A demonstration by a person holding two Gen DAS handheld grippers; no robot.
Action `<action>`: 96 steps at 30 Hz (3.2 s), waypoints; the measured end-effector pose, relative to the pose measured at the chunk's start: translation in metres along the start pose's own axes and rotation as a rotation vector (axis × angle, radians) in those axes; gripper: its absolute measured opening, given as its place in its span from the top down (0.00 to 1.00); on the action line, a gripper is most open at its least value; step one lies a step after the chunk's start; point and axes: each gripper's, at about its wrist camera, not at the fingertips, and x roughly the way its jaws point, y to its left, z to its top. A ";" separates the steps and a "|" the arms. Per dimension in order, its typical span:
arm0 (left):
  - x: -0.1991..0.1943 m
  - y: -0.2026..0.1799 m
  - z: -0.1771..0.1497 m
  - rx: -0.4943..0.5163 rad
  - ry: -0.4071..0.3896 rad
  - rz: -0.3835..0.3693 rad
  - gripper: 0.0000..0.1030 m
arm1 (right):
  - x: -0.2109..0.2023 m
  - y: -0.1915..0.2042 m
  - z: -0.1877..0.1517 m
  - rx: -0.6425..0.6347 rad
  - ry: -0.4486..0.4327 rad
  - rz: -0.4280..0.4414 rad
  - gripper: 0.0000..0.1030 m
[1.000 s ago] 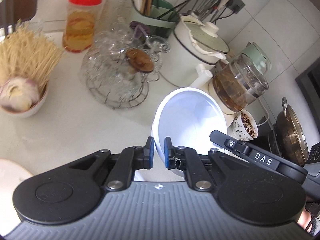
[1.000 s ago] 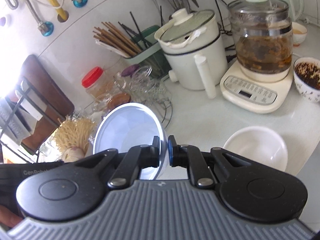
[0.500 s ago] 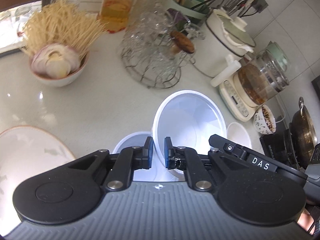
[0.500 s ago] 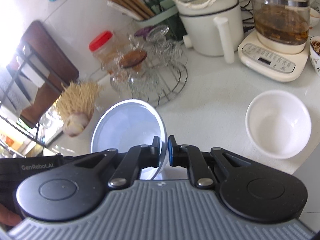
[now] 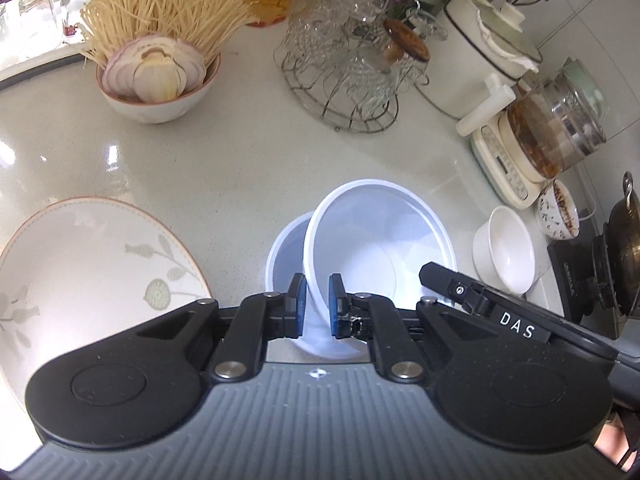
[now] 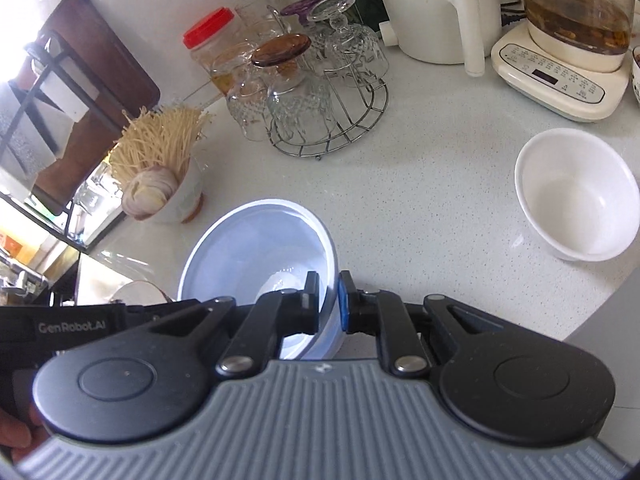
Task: Organize plates and bowls
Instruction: 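Open both grippers and raise them off the nested bowls, then move both tools to the rim of the small white ceramic bowl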
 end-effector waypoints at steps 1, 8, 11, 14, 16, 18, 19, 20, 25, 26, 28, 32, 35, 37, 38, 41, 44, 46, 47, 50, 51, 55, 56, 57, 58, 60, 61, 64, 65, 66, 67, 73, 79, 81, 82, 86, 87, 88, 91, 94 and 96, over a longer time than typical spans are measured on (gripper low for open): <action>0.000 0.000 0.000 0.006 0.005 0.005 0.88 | 0.000 0.000 -0.001 -0.003 0.000 -0.003 0.87; -0.001 -0.003 0.000 0.031 0.017 0.037 0.87 | 0.002 0.003 -0.003 0.005 0.002 -0.004 0.87; -0.007 -0.005 0.001 0.028 0.006 0.042 0.68 | 0.000 0.005 -0.003 0.002 -0.005 0.003 0.87; -0.017 -0.010 0.001 0.045 -0.027 0.063 0.49 | -0.008 0.006 0.000 -0.007 -0.018 -0.001 0.86; -0.023 -0.013 0.003 0.049 -0.041 0.067 0.48 | -0.014 0.006 0.003 -0.009 -0.032 0.006 0.86; -0.027 -0.016 0.005 0.055 -0.056 0.074 0.48 | -0.019 0.003 0.006 -0.007 -0.042 0.014 0.86; -0.029 -0.018 0.007 0.059 -0.063 0.077 0.47 | -0.021 0.002 0.008 -0.006 -0.048 0.014 0.86; -0.030 -0.021 0.009 0.065 -0.072 0.081 0.47 | -0.023 0.000 0.010 -0.008 -0.055 0.012 0.86; -0.036 -0.036 0.014 0.097 -0.117 0.096 0.47 | -0.029 -0.006 0.016 -0.051 -0.086 -0.008 0.86; -0.036 -0.039 0.015 0.109 -0.125 0.099 0.47 | -0.030 -0.007 0.017 -0.064 -0.096 -0.018 0.86; -0.036 -0.043 0.017 0.138 -0.137 0.117 0.44 | -0.033 -0.008 0.020 -0.079 -0.116 -0.027 0.86; -0.041 -0.040 0.022 0.130 -0.155 0.125 0.43 | -0.042 -0.012 0.027 -0.093 -0.149 -0.024 0.86; -0.048 -0.039 0.024 0.148 -0.168 0.126 0.42 | -0.047 -0.012 0.030 -0.104 -0.170 -0.041 0.86; -0.053 -0.038 0.027 0.164 -0.182 0.118 0.41 | -0.049 -0.012 0.030 -0.090 -0.174 -0.051 0.80; -0.056 -0.038 0.028 0.176 -0.190 0.109 0.41 | -0.050 -0.011 0.029 -0.083 -0.171 -0.050 0.75; -0.062 -0.037 0.029 0.208 -0.201 0.078 0.41 | -0.057 -0.007 0.021 -0.061 -0.190 -0.070 0.45; -0.068 -0.040 0.027 0.244 -0.207 0.049 0.40 | -0.066 -0.002 0.015 -0.035 -0.194 -0.099 0.46; -0.073 -0.043 0.024 0.274 -0.216 0.032 0.39 | -0.073 0.002 0.012 -0.033 -0.214 -0.113 0.47; -0.076 -0.044 0.022 0.285 -0.223 0.025 0.38 | -0.077 0.005 0.010 -0.038 -0.223 -0.131 0.47; -0.080 -0.044 0.017 0.302 -0.230 -0.006 0.37 | -0.089 0.008 0.009 -0.033 -0.268 -0.159 0.27; -0.081 -0.043 0.015 0.305 -0.229 -0.020 0.36 | -0.093 0.009 0.008 -0.025 -0.290 -0.166 0.13; -0.079 -0.041 0.009 0.323 -0.217 -0.060 0.35 | -0.103 0.010 0.002 0.002 -0.340 -0.217 0.11; -0.078 -0.041 0.008 0.330 -0.213 -0.066 0.35 | -0.104 0.010 -0.001 0.017 -0.350 -0.228 0.10; -0.077 -0.041 0.007 0.336 -0.206 -0.067 0.35 | -0.105 0.010 -0.004 0.027 -0.356 -0.234 0.10; -0.076 -0.041 0.007 0.341 -0.201 -0.067 0.35 | -0.106 0.009 -0.007 0.041 -0.356 -0.246 0.08; -0.078 -0.041 0.007 0.350 -0.202 -0.078 0.35 | -0.107 0.008 -0.011 0.070 -0.360 -0.268 0.00; -0.078 -0.042 0.006 0.354 -0.202 -0.084 0.35 | -0.107 0.008 -0.013 0.079 -0.366 -0.278 0.00; -0.077 -0.047 0.007 0.379 -0.204 -0.096 0.34 | -0.108 0.005 -0.015 0.093 -0.375 -0.286 0.00; -0.077 -0.049 0.007 0.383 -0.204 -0.101 0.34 | -0.108 0.004 -0.015 0.100 -0.375 -0.287 0.00; -0.075 -0.051 0.008 0.387 -0.202 -0.107 0.34 | -0.108 0.002 -0.014 0.106 -0.374 -0.288 0.00; -0.074 -0.054 0.009 0.392 -0.202 -0.111 0.34 | -0.109 0.000 -0.013 0.111 -0.374 -0.288 0.00; -0.059 -0.078 0.016 0.419 -0.192 -0.119 0.34 | -0.106 -0.018 -0.007 0.140 -0.359 -0.294 0.00; -0.029 -0.111 0.023 0.438 -0.157 -0.114 0.34 | -0.103 -0.052 0.005 0.169 -0.323 -0.316 0.00; -0.019 -0.121 0.025 0.436 -0.144 -0.116 0.34 | -0.100 -0.065 0.010 0.185 -0.312 -0.321 0.00; -0.014 -0.126 0.026 0.435 -0.135 -0.117 0.34 | -0.098 -0.071 0.013 0.192 -0.305 -0.323 0.00; 0.009 -0.142 0.031 0.432 -0.109 -0.104 0.34 | -0.089 -0.090 0.022 0.191 -0.274 -0.329 0.00; 0.015 -0.146 0.033 0.427 -0.100 -0.103 0.34 | -0.088 -0.095 0.024 0.200 -0.268 -0.324 0.00; 0.019 -0.150 0.035 0.423 -0.092 -0.104 0.34 | -0.088 -0.100 0.026 0.211 -0.263 -0.318 0.00; 0.030 -0.163 0.036 0.440 -0.106 -0.074 0.34 | -0.084 -0.119 0.030 0.232 -0.243 -0.298 0.00; 0.037 -0.177 0.037 0.458 -0.115 -0.092 0.34 | -0.075 -0.140 0.031 0.295 -0.191 -0.273 0.03; 0.047 -0.185 0.037 0.464 -0.092 -0.089 0.34 | -0.071 -0.148 0.029 0.305 -0.177 -0.269 0.05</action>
